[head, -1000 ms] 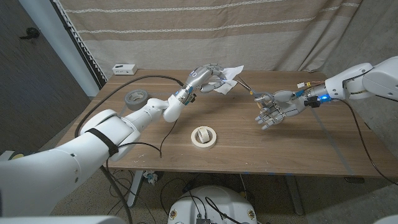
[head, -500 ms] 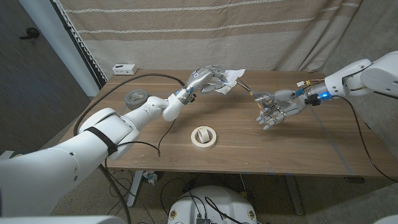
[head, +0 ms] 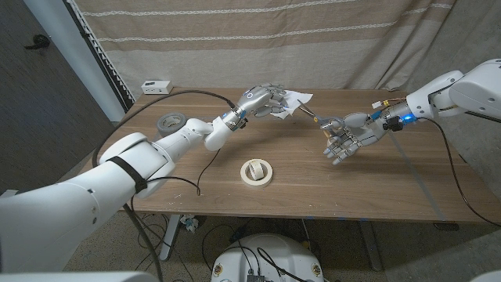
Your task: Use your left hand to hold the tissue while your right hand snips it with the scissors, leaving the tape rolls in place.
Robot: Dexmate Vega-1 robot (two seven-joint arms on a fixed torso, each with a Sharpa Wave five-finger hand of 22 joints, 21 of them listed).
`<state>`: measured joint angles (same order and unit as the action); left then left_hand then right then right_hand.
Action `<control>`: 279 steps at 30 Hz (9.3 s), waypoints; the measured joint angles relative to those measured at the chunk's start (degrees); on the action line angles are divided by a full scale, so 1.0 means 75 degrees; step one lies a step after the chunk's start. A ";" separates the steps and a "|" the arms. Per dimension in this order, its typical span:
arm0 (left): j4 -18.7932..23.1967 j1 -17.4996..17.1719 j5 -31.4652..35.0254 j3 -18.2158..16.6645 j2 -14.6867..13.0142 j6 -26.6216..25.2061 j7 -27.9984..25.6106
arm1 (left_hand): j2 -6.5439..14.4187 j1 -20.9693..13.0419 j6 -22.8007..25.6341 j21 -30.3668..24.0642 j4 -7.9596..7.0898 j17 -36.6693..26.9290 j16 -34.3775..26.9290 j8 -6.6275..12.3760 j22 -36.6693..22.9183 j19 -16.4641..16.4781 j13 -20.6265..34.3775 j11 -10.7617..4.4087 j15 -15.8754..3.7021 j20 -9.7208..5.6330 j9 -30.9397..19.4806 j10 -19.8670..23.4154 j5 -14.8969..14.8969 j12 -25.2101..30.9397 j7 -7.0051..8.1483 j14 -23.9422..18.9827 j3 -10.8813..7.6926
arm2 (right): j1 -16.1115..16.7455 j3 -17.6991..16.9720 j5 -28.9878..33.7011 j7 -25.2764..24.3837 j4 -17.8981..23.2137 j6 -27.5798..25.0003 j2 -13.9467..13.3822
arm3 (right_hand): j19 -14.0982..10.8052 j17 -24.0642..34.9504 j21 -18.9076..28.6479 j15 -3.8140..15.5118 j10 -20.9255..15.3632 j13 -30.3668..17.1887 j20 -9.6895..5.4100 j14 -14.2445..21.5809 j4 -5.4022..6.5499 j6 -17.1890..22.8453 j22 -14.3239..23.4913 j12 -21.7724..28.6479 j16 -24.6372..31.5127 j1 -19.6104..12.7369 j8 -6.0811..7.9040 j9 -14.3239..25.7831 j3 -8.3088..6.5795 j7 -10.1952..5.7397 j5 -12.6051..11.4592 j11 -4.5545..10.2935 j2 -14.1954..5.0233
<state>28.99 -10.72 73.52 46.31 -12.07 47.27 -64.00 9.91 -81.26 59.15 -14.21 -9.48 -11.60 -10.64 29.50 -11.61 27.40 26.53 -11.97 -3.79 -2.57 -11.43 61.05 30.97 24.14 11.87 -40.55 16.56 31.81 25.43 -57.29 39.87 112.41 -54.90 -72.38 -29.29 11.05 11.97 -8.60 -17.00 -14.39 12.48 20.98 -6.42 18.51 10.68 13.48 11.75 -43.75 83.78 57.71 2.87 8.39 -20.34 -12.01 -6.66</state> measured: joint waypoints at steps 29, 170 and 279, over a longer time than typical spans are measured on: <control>0.0113 -0.0036 0.0130 -0.0042 0.0048 0.0083 0.0000 | 0.0019 -0.0100 0.0002 -0.0057 -0.0001 0.0021 0.0000 0.0023 0.0001 0.0001 -0.0075 -0.0011 -0.0055 -0.0001 0.0000 0.0070 0.0073 -0.0042 -0.0001 -0.0110 0.0064 | 0.0030 -0.0005 -0.0064 -0.0043 -0.0147 -0.0149 -0.0007 | -0.0068 0.0000 0.0000 0.0043 0.0030 0.0000 -0.0014 0.0041 0.0000 0.0000 0.0000 0.0000 0.0000 0.0000 -0.0025 0.0017 0.0000 0.0000 0.0000 -0.0025 0.0000; 0.0952 -0.0457 0.0852 -0.0236 -0.0311 0.0562 0.0000 | -0.0010 -0.0119 0.0164 -0.0057 0.0030 0.0018 0.0000 -0.0062 0.0003 0.0001 -0.0073 0.0014 -0.0040 -0.0001 0.0000 0.0176 0.0030 -0.0161 0.0025 -0.0122 0.0096 | 0.0253 -0.0272 -0.0419 -0.0275 0.0279 -0.0452 -0.0363 | -0.0262 0.0086 -0.0040 0.0329 -0.0332 0.0144 0.0013 0.0466 0.0103 0.0857 0.0000 0.0015 0.0124 -0.0647 -0.1132 -0.1618 -0.0581 0.0055 0.0116 0.0199 -0.0498; 0.1197 -0.0714 0.0894 -0.0456 -0.0428 0.0403 0.0000 | 0.0006 -0.0104 0.0182 -0.0057 0.0009 0.0035 0.0000 -0.0104 0.0003 0.0001 -0.0112 0.0001 -0.0082 -0.0001 0.0000 0.0273 -0.0119 -0.0244 0.0038 -0.0192 0.0074 | 0.1974 -0.1979 -0.2275 -0.3580 0.0992 -0.0019 -0.0814 | -0.4430 0.7883 0.7040 0.2366 -0.4670 -0.7542 -0.3157 0.7170 -0.0506 0.5792 0.3984 0.6576 1.0163 0.0095 -0.1687 -0.0299 -0.2734 -0.0212 0.0309 0.0468 -0.0368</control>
<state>37.97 -16.07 80.22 42.89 -15.29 50.29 -64.00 9.95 -82.04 60.51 -14.64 -9.41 -11.34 -10.64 28.72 -11.59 27.41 25.69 -11.96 -4.40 -2.57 -11.43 63.10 30.08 22.31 12.16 -41.99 17.12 46.61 10.59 -74.34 13.02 119.86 -55.04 -78.49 -62.52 70.17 64.77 9.14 -52.02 -70.96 -11.20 74.76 -10.22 61.95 40.56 62.80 87.97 -43.04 71.13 55.46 -17.63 6.79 -18.02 -8.50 -9.42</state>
